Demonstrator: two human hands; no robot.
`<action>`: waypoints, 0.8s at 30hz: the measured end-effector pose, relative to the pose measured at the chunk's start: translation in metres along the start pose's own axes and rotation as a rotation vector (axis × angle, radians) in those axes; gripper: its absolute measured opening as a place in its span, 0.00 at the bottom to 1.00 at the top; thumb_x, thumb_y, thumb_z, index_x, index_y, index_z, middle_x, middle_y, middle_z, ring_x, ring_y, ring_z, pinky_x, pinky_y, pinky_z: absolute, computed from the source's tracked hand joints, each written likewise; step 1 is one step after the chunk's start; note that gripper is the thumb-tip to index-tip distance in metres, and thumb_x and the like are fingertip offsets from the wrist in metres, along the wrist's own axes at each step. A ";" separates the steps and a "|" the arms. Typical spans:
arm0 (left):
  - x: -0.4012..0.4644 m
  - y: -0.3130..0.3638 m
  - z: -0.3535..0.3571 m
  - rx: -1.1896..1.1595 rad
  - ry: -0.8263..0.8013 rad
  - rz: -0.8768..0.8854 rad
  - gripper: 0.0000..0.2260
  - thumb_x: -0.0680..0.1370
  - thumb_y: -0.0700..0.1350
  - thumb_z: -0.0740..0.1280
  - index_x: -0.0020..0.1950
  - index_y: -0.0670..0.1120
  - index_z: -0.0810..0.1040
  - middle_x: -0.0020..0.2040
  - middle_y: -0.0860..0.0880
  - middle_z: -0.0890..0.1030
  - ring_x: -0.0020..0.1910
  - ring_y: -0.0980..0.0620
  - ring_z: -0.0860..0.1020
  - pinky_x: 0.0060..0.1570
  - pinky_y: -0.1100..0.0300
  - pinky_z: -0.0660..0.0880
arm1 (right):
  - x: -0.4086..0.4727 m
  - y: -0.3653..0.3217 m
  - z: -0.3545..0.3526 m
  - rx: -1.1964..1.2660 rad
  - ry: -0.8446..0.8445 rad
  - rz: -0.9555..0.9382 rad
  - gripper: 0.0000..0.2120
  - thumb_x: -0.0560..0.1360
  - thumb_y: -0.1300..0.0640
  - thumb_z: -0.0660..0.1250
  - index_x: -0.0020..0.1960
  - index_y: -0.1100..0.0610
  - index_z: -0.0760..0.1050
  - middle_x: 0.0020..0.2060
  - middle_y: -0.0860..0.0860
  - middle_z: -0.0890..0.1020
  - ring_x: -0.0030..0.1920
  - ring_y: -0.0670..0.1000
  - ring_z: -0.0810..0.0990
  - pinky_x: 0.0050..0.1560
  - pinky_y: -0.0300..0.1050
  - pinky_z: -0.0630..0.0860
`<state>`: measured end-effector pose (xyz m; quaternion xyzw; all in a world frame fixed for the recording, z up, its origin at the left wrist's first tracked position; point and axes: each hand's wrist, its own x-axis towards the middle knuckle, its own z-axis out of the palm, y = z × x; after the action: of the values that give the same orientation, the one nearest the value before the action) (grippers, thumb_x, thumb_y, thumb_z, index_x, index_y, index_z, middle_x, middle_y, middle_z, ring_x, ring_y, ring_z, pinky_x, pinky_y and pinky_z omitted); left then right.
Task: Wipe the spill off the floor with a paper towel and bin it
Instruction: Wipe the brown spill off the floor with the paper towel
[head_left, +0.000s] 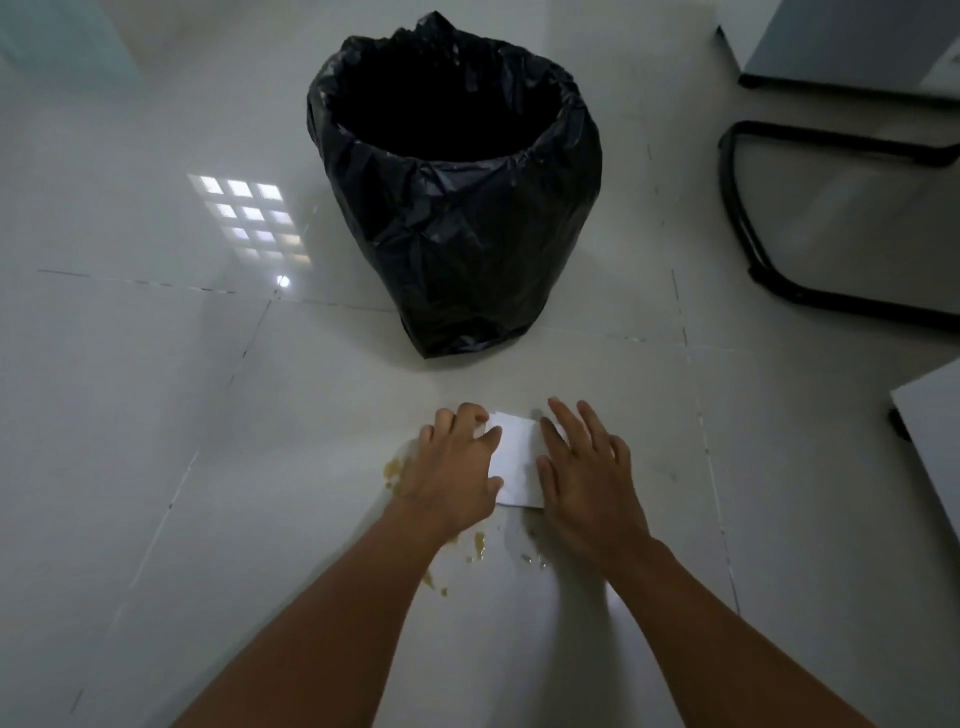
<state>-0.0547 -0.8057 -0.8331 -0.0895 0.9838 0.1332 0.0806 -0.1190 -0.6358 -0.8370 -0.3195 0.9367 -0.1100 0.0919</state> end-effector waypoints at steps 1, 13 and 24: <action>0.000 -0.003 0.002 -0.007 0.003 0.017 0.27 0.78 0.58 0.67 0.75 0.51 0.68 0.74 0.49 0.62 0.67 0.45 0.63 0.66 0.52 0.64 | 0.001 0.005 0.005 -0.002 -0.033 -0.021 0.28 0.81 0.44 0.44 0.77 0.53 0.59 0.79 0.50 0.58 0.79 0.53 0.51 0.76 0.59 0.54; -0.090 -0.093 0.016 -0.212 0.082 -0.059 0.50 0.69 0.78 0.60 0.81 0.50 0.53 0.81 0.50 0.55 0.80 0.51 0.52 0.77 0.51 0.51 | -0.009 -0.012 0.022 -0.002 -0.197 -0.117 0.33 0.81 0.38 0.42 0.80 0.53 0.39 0.80 0.50 0.40 0.79 0.49 0.37 0.79 0.51 0.41; -0.158 -0.109 0.035 -0.017 0.017 0.023 0.64 0.63 0.83 0.61 0.82 0.41 0.46 0.83 0.45 0.48 0.82 0.49 0.45 0.78 0.52 0.45 | -0.011 -0.019 0.023 0.014 -0.218 -0.093 0.40 0.76 0.30 0.39 0.80 0.53 0.40 0.80 0.47 0.41 0.79 0.48 0.37 0.79 0.53 0.41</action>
<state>0.1248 -0.8753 -0.8642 -0.0798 0.9842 0.1419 0.0699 -0.0939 -0.6465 -0.8528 -0.3718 0.9045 -0.0854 0.1905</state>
